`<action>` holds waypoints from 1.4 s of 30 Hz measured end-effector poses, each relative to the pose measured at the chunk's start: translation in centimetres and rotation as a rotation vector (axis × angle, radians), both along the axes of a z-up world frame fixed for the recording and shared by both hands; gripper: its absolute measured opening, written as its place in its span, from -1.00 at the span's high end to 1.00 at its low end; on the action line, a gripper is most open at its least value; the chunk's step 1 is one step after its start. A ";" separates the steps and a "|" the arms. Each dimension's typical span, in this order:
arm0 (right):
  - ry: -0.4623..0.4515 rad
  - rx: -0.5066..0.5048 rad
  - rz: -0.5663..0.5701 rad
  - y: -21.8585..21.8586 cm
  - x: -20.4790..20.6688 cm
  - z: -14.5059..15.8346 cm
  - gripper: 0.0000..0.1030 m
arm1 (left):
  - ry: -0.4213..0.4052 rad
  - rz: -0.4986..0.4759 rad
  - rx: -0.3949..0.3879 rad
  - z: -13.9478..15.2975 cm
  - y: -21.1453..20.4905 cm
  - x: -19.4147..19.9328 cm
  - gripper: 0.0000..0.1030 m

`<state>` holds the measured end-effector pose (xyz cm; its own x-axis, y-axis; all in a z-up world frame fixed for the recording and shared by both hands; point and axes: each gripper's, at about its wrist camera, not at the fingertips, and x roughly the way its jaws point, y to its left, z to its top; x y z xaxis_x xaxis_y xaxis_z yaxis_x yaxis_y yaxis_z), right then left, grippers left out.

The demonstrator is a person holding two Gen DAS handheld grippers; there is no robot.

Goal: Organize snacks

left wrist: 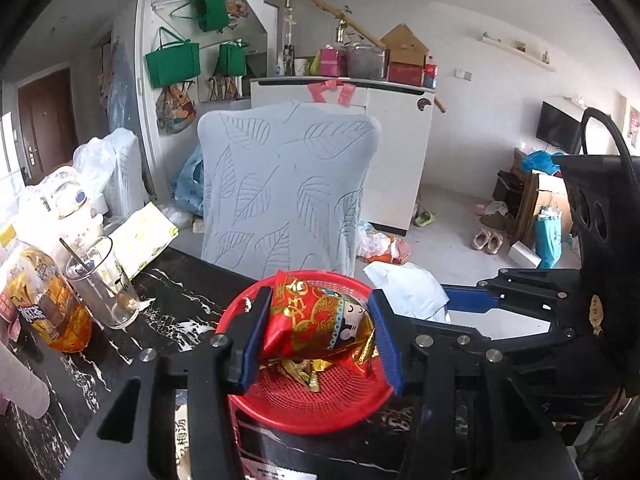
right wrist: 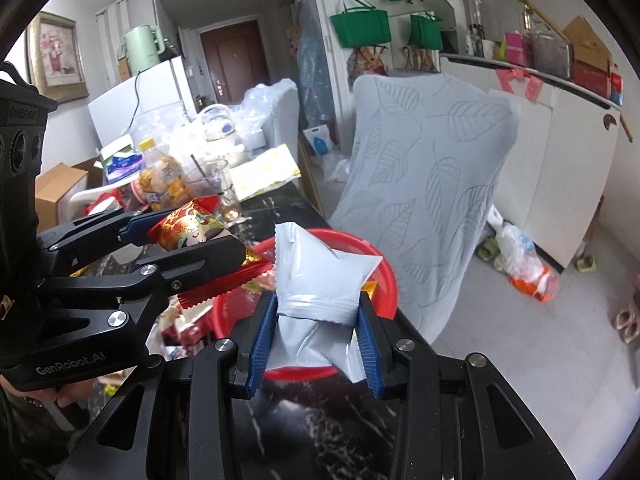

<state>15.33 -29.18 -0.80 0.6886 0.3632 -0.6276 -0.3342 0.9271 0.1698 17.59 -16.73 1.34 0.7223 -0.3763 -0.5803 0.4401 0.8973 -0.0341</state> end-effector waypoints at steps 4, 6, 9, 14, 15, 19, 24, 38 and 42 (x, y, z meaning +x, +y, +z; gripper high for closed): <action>0.015 -0.004 -0.012 -0.2 1.5 -1.2 0.26 | 0.029 0.024 0.030 -1.4 -0.1 1.3 0.08; 0.025 -0.009 -0.019 -0.2 2.1 -1.7 0.26 | 0.047 0.037 0.040 -2.1 0.0 1.8 0.08; 0.047 -0.016 -0.017 0.0 2.8 -2.7 0.25 | 0.069 0.053 0.056 -3.0 0.1 2.3 0.08; 0.081 -0.018 -0.003 0.3 3.6 -3.8 0.18 | 0.129 0.058 0.086 -4.6 0.0 3.2 0.07; 0.087 -0.022 -0.003 0.3 3.7 -4.0 0.10 | 0.148 0.058 0.082 -4.9 0.1 3.5 0.07; 0.104 -0.039 -0.012 0.4 3.8 -4.2 -0.07 | 0.218 0.075 0.056 -5.8 0.7 4.3 0.05; 0.102 -0.049 -0.022 0.4 3.6 -4.0 -0.13 | 0.199 0.098 0.063 -5.3 0.9 3.8 -0.42; 0.031 -0.040 -0.042 0.6 1.8 -0.9 -0.13 | 0.129 0.128 0.047 -1.4 2.3 1.8 -0.43; -0.011 -0.036 -0.035 0.8 0.9 0.7 -0.13 | 0.072 0.150 0.056 0.5 2.8 0.4 -0.43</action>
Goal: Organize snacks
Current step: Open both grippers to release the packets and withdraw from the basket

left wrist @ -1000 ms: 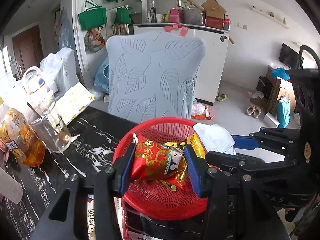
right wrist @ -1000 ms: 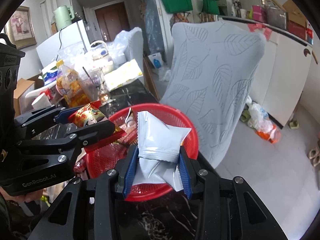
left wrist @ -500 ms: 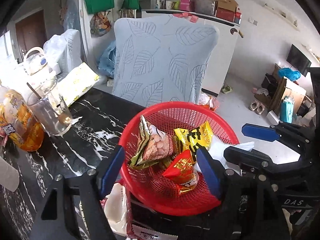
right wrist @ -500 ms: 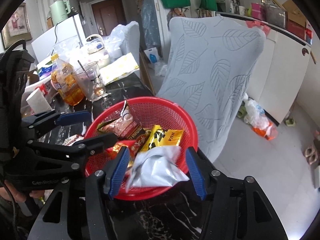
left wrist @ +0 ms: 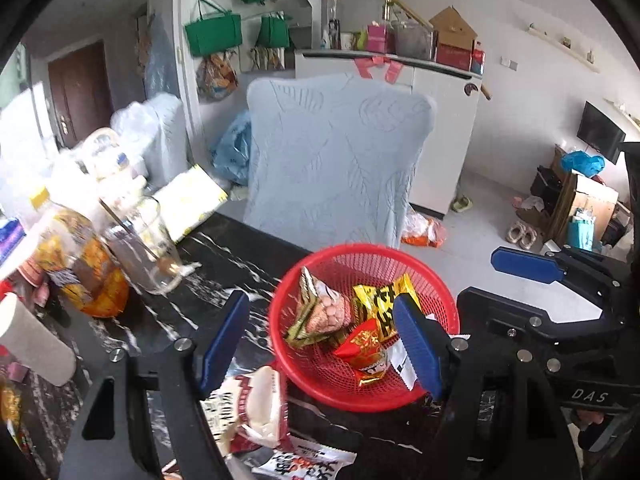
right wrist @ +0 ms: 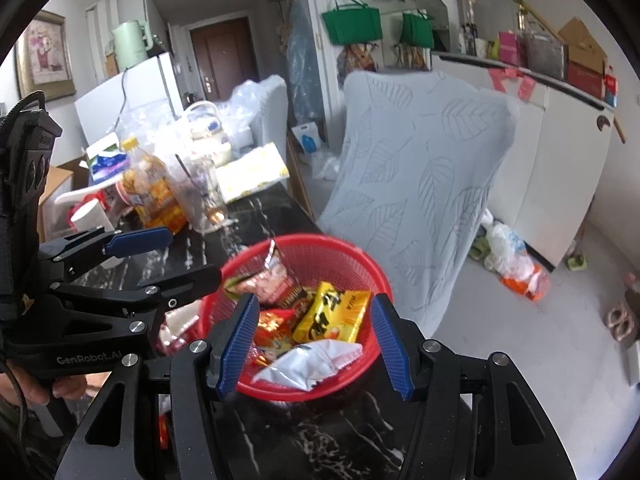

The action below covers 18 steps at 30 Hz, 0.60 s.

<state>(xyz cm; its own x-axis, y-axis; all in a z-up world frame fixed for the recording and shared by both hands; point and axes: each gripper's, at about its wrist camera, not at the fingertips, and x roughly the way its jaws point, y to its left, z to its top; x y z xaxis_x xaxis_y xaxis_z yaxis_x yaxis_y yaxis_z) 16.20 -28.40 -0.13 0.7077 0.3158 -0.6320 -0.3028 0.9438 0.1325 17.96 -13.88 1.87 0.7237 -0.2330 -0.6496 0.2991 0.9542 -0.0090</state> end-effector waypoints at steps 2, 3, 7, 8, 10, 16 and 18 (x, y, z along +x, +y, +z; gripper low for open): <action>-0.025 -0.006 0.001 0.2 -0.6 0.8 -0.13 | -0.020 -0.003 0.001 0.8 0.3 -0.7 -0.43; -0.036 -0.006 0.003 0.4 -0.9 1.2 -0.13 | -0.031 -0.003 0.000 1.3 0.5 -1.2 -0.43; -0.075 -0.009 0.013 1.0 -2.2 2.5 -0.13 | -0.067 0.014 0.001 2.6 1.4 -2.8 -0.43; -0.085 -0.011 0.016 1.2 -2.6 2.8 -0.13 | -0.073 0.015 0.000 2.8 1.6 -3.3 -0.43; -0.100 -0.012 0.020 1.6 -3.5 3.3 -0.13 | -0.083 0.017 -0.002 3.3 2.0 -4.2 -0.43; -0.131 -0.009 0.055 3.3 -6.2 4.3 -0.13 | -0.119 0.044 -0.002 4.5 3.5 -7.5 -0.43; -0.138 -0.007 0.060 3.6 -7.1 4.5 -0.13 | -0.125 0.052 -0.004 4.8 3.9 -8.4 -0.43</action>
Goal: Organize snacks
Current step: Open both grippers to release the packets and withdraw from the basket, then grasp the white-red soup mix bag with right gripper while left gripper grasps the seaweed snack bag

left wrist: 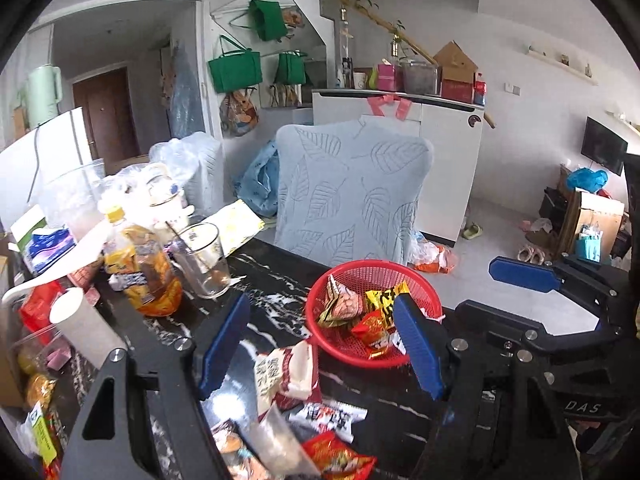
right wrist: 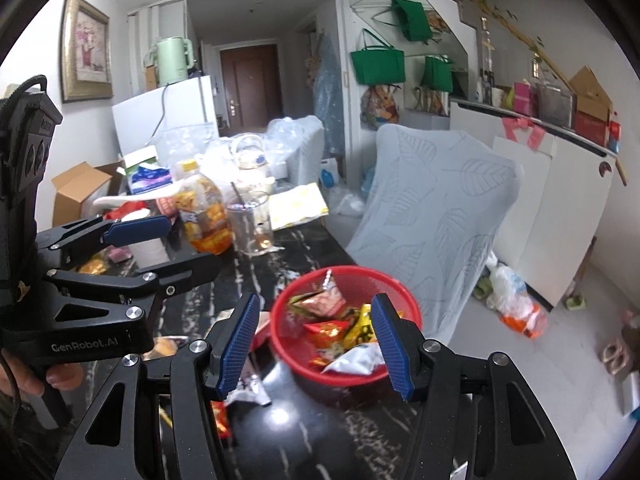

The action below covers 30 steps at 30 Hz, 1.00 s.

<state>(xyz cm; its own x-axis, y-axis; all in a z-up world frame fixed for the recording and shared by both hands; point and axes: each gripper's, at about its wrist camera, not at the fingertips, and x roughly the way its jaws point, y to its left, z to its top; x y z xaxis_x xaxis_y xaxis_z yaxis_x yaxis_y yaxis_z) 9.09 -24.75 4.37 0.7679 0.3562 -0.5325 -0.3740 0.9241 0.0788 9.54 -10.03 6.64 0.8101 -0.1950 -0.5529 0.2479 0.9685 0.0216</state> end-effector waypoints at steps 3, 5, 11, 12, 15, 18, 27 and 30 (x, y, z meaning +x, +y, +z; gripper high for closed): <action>-0.005 0.007 0.008 0.5 -1.5 0.2 -0.13 | -0.014 0.007 -0.007 0.3 0.5 -2.0 -0.43; -0.008 0.006 0.014 0.7 -2.5 0.3 -0.13 | -0.020 0.011 -0.005 0.2 0.7 -3.2 -0.43; 0.002 0.004 0.048 2.0 -4.9 -0.2 -0.13 | -0.016 0.036 -0.016 -0.3 2.0 -6.3 -0.43; 0.005 0.007 0.053 2.1 -5.3 -0.3 -0.13 | -0.016 0.045 -0.015 -0.4 2.3 -6.8 -0.43; 0.019 0.017 0.072 2.6 -6.2 -0.8 -0.13 | -0.018 0.063 -0.011 -0.5 3.0 -7.9 -0.43; 0.038 0.022 0.098 3.3 -7.2 -1.4 -0.13 | -0.015 0.079 -0.009 -1.0 3.6 -8.9 -0.43; 0.103 0.029 0.173 5.6 -8.7 -3.7 -0.13 | 0.038 0.138 -0.028 -3.0 5.8 -10.9 -0.43; 0.126 0.028 0.199 6.3 -8.7 -4.4 -0.13 | 0.053 0.169 -0.032 -3.6 6.5 -11.3 -0.43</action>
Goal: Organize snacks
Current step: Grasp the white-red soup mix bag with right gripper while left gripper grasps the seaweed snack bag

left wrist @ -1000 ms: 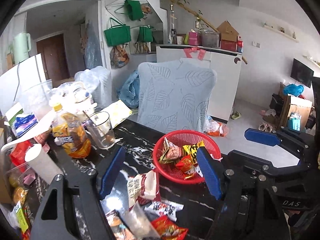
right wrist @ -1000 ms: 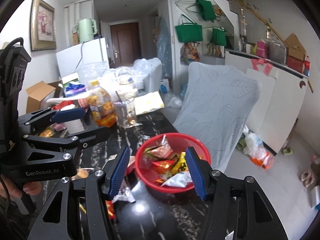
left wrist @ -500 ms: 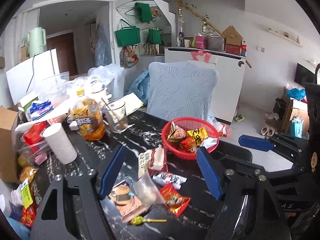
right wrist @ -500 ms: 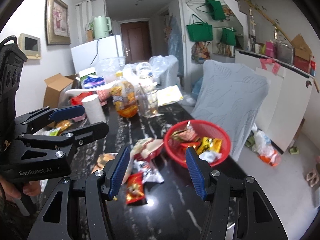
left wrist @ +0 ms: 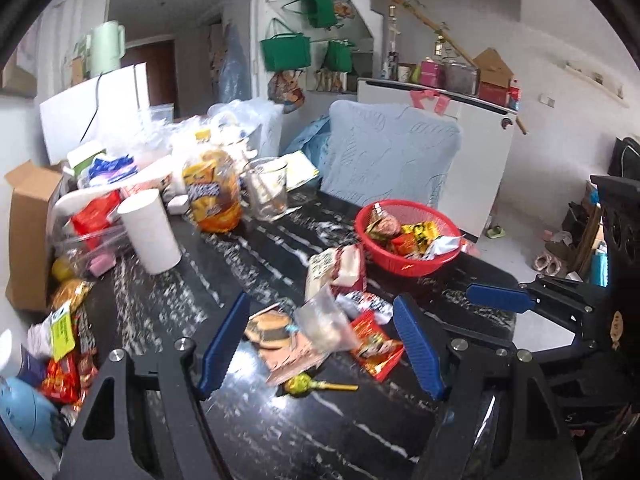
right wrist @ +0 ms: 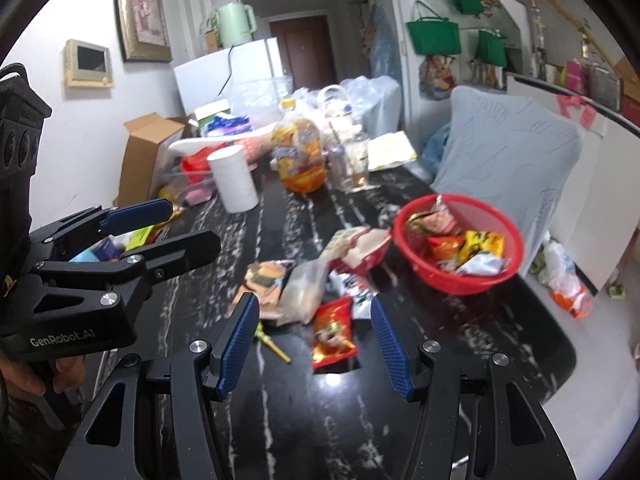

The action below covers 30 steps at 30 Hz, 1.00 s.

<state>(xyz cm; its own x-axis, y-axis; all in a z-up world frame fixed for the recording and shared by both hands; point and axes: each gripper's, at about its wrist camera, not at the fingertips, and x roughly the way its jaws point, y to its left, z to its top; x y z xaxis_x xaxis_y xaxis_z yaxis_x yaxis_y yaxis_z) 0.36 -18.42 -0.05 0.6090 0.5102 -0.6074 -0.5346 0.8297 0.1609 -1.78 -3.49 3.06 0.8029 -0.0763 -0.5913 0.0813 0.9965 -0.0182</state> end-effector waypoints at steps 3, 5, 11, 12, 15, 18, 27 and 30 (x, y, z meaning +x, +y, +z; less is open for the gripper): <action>0.015 -0.006 0.022 0.8 0.1 -0.6 -0.13 | 0.008 0.027 0.006 -0.6 0.6 -0.4 -0.43; 0.025 -0.011 0.036 1.3 0.3 -1.0 -0.13 | 0.023 0.048 -0.003 -1.1 1.1 -0.6 -0.43; 0.056 -0.020 0.084 2.9 1.1 -2.2 -0.13 | 0.063 0.083 -0.042 -2.3 2.7 -0.5 -0.43; 0.062 -0.021 0.093 3.2 1.4 -2.4 -0.13 | 0.062 0.089 -0.049 -2.5 3.0 -0.5 -0.43; 0.079 -0.026 0.116 4.1 2.1 -2.9 -0.13 | 0.077 0.100 -0.054 -3.3 3.6 -0.1 -0.43; 0.097 -0.037 0.131 5.0 2.8 -3.6 -0.13 | 0.094 0.113 -0.069 -4.1 4.3 0.4 -0.43; 0.128 -0.070 0.125 6.4 5.4 -5.0 -0.13 | 0.135 0.135 -0.109 -5.7 5.5 3.1 -0.43; 0.133 -0.078 0.113 6.3 6.3 -5.3 -0.13 | 0.156 0.132 -0.116 -6.3 5.5 4.1 -0.43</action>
<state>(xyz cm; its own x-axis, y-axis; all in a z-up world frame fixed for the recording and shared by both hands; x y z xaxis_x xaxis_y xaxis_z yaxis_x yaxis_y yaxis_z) 6.65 -12.11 -5.38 0.4618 0.5194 -0.7190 -0.6037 0.7779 0.1742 2.37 1.96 -3.21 0.7101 -0.0513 -0.7022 -0.0626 0.9888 -0.1356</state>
